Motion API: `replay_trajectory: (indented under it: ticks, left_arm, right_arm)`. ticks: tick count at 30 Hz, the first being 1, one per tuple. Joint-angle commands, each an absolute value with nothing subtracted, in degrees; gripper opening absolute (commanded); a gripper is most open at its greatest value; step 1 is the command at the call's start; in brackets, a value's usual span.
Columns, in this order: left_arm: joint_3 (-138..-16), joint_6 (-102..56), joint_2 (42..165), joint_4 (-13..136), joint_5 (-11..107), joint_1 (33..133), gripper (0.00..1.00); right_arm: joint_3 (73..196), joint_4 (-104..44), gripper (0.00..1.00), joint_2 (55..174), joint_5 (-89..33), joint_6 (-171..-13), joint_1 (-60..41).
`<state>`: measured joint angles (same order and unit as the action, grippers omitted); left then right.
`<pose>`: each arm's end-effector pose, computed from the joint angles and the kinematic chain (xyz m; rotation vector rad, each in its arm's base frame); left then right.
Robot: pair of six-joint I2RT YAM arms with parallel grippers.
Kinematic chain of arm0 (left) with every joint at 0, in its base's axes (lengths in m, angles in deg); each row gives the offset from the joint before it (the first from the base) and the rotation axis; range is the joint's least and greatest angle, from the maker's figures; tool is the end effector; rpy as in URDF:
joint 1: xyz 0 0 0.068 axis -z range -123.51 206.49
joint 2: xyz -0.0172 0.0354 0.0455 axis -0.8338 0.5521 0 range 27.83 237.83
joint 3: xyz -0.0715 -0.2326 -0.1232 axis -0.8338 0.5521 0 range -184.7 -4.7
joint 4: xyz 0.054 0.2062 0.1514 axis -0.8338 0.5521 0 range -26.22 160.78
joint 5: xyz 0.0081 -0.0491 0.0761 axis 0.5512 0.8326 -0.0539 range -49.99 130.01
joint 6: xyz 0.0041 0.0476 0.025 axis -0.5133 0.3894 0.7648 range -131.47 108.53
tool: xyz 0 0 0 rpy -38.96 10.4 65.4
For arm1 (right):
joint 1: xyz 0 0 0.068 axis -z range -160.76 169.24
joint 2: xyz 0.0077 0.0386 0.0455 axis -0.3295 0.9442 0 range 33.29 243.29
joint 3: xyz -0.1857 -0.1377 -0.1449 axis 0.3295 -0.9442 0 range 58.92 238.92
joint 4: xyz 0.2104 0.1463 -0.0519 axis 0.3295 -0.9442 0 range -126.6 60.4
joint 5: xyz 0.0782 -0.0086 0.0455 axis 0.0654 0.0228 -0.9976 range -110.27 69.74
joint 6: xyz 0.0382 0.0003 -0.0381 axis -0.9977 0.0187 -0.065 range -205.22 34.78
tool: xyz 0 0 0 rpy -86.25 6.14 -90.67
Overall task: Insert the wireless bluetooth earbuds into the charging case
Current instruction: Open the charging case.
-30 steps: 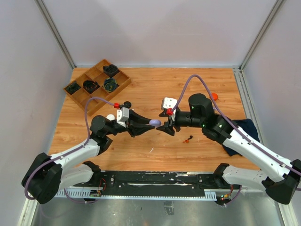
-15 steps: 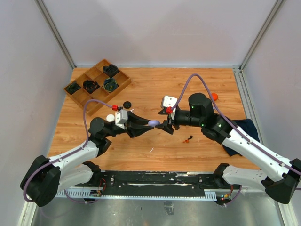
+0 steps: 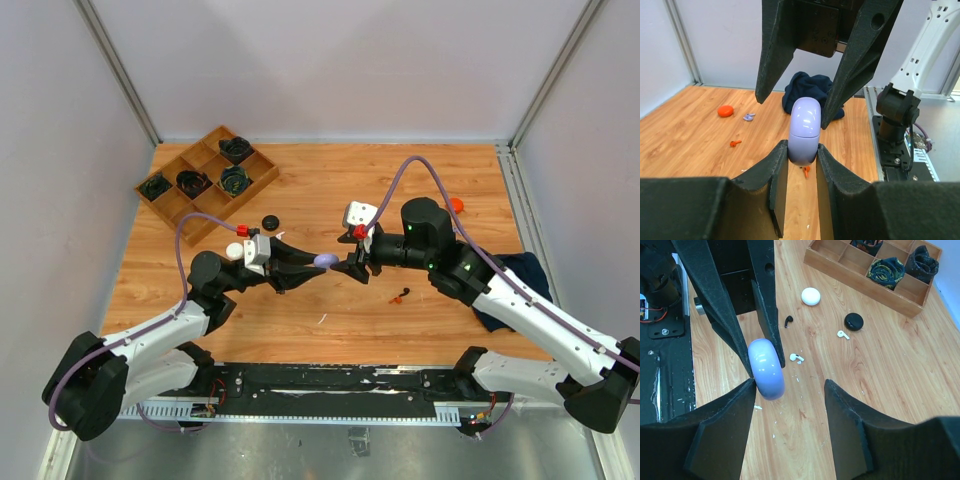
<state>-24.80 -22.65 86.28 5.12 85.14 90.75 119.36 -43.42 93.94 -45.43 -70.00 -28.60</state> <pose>0.1546 -0.1358 0.2678 0.9544 1.0463 -1.1406 0.1491 0.1873 0.3769 -1.2340 1.3988 0.7966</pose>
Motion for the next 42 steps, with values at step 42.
replay_trajectory:
  ticks: [42]
  left_arm:
    - [-19.0, -15.1, 83.7, 8.4, 71.2, 91.2, 0.00]
  right_arm:
    - [129.5, -55.3, 0.64, 100.1, -29.8, -73.8, -25.8]
